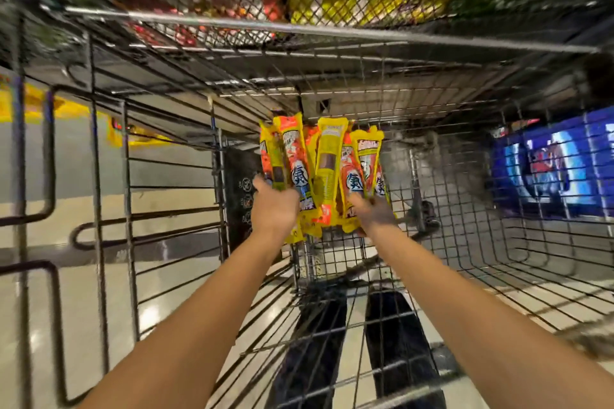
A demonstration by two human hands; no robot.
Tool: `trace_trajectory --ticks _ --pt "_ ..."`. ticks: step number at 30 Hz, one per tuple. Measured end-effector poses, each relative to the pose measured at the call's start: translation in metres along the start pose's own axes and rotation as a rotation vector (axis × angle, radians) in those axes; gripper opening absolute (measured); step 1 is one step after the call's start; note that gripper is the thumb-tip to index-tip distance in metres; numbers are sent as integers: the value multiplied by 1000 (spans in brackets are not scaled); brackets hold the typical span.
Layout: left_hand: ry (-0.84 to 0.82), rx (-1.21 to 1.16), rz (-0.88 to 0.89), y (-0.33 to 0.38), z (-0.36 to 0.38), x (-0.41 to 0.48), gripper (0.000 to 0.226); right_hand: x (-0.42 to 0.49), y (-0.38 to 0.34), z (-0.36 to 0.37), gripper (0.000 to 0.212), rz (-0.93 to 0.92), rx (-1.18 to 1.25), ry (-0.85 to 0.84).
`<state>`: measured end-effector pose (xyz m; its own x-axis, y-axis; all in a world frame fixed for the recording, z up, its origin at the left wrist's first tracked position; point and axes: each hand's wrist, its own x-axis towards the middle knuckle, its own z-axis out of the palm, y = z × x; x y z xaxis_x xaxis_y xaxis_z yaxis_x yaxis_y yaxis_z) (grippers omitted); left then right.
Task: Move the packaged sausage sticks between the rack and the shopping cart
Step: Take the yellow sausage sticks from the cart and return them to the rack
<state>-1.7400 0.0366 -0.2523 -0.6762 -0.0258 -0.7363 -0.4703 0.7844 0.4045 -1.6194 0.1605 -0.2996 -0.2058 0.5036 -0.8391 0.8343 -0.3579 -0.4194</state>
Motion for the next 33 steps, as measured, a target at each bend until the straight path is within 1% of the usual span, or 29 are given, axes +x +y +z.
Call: trace_trajectory --ticks 2,3,4,6,7,8,9,12,14,16,19,20,21,22,24,25,27,28,29,31,32,33 --pt "24 -202 -21 -1 -9 -10 62 -15 -3 -11 40 57 51 -15" --pt "42 -253 -22 0 -14 -18 54 -25 -2 -19 44 79 82 -19" --pt "56 -259 -18 0 -19 -27 46 -35 -1 -26 54 93 97 -26" --pt "70 -221 -6 -1 -27 -46 34 -58 5 -43 79 99 69 -20" --pt "65 -217 5 -2 -31 -56 32 -67 8 -52 90 85 42 -10" --pt "52 -208 26 -3 -34 -66 36 -78 10 -61 95 72 19 -11" --pt "26 -196 58 -4 -36 -77 42 -88 11 -71 92 62 12 -12" --pt "-66 -163 95 -4 -39 -108 53 -117 20 -105 70 36 97 62" --pt "-112 -125 91 2 -39 -133 45 -137 28 -130 59 45 206 101" --pt "-144 -70 145 17 -35 -161 35 -157 35 -156 48 44 292 143" --pt "-242 -61 225 37 -26 -201 35 -200 41 -200 31 11 332 243" --pt "-287 -18 231 39 -23 -218 40 -216 49 -214 25 10 365 264" --pt "-311 48 225 41 -18 -235 51 -231 61 -228 20 24 412 292" --pt "-341 105 256 44 -10 -251 57 -243 74 -240 18 47 466 313" --pt "-378 154 318 54 7 -284 61 -266 103 -261 20 90 595 355" --pt "-399 190 355 64 15 -304 57 -275 118 -271 22 103 679 360" --pt "-459 280 416 75 35 -336 31 -293 151 -291 19 117 812 398" --pt "-473 341 469 77 46 -350 21 -304 167 -303 17 123 842 434" --pt "-479 394 507 78 60 -360 21 -313 186 -313 15 138 874 476" --pt "-527 460 553 73 98 -367 43 -334 221 -332 16 170 948 546" --pt "-571 479 570 74 115 -381 51 -343 240 -342 21 177 984 570" --pt "-622 501 589 72 136 -386 52 -350 258 -352 25 189 1009 594"
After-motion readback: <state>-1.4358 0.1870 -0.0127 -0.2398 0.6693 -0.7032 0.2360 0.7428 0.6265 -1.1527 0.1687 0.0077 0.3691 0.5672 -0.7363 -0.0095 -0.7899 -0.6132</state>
